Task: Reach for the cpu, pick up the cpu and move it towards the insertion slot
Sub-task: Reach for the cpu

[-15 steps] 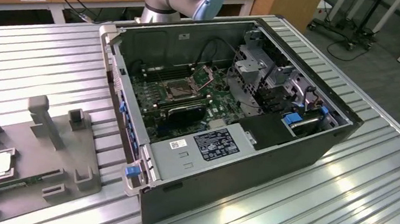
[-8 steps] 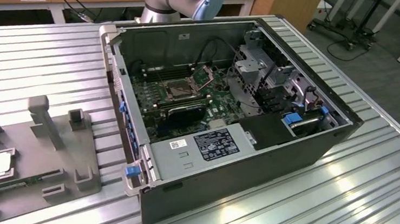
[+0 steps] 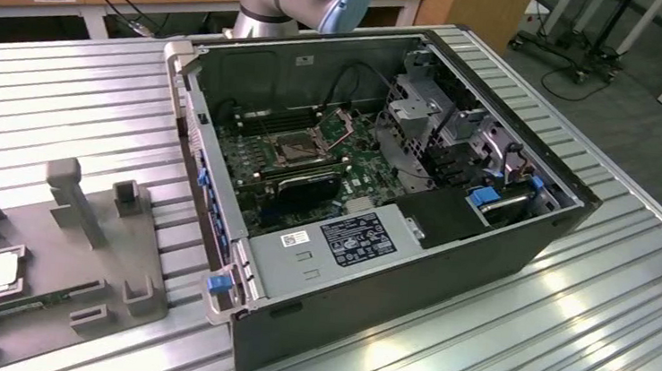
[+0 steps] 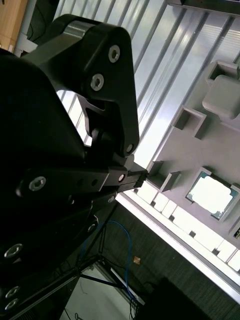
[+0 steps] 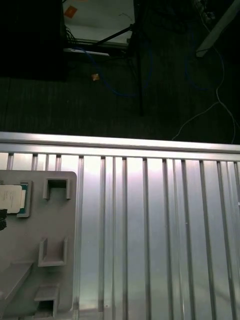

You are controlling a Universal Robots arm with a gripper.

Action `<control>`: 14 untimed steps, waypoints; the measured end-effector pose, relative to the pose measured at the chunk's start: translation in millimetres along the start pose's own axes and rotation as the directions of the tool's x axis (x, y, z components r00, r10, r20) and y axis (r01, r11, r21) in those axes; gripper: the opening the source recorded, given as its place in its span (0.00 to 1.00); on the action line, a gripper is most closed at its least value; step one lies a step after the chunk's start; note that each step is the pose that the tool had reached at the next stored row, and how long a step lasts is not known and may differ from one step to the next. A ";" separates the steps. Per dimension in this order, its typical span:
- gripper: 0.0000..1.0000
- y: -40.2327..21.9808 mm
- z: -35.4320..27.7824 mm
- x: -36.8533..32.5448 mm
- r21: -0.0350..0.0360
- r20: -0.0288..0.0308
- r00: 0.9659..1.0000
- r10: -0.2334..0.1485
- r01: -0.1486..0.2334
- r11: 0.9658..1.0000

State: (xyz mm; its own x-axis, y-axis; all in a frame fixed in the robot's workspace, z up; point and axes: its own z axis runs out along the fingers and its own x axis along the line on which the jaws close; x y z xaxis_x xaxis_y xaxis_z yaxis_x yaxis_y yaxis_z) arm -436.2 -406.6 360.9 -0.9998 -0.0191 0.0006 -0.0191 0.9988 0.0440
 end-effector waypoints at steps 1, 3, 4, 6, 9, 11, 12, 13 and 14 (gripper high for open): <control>0.11 0.0 0.0 0.0 0.000 0.000 1.000 0.000 0.000 1.000; 0.11 0.0 0.0 0.2 0.000 0.000 1.000 0.000 0.000 1.000; 0.11 0.0 0.0 0.2 0.000 0.000 1.000 0.000 0.000 1.000; 0.11 0.0 0.0 0.3 0.000 0.000 1.000 0.000 0.000 1.000; 0.11 -0.1 0.0 0.5 0.000 0.000 1.000 0.000 0.000 1.000; 0.11 -0.1 0.0 0.6 0.000 0.000 1.000 0.000 0.000 1.000; 0.11 -0.1 0.0 0.6 0.000 0.000 1.000 0.000 0.000 1.000; 0.11 -0.1 0.0 0.7 0.000 0.000 1.000 0.000 0.000 1.000; 0.11 -0.1 0.0 0.7 0.000 0.000 1.000 0.000 0.000 1.000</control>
State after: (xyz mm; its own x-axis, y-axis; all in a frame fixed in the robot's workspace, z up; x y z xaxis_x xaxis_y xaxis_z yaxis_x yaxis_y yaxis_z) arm -437.0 -406.7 360.9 -0.9998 -0.0191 0.0007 -0.0191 0.9989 0.0440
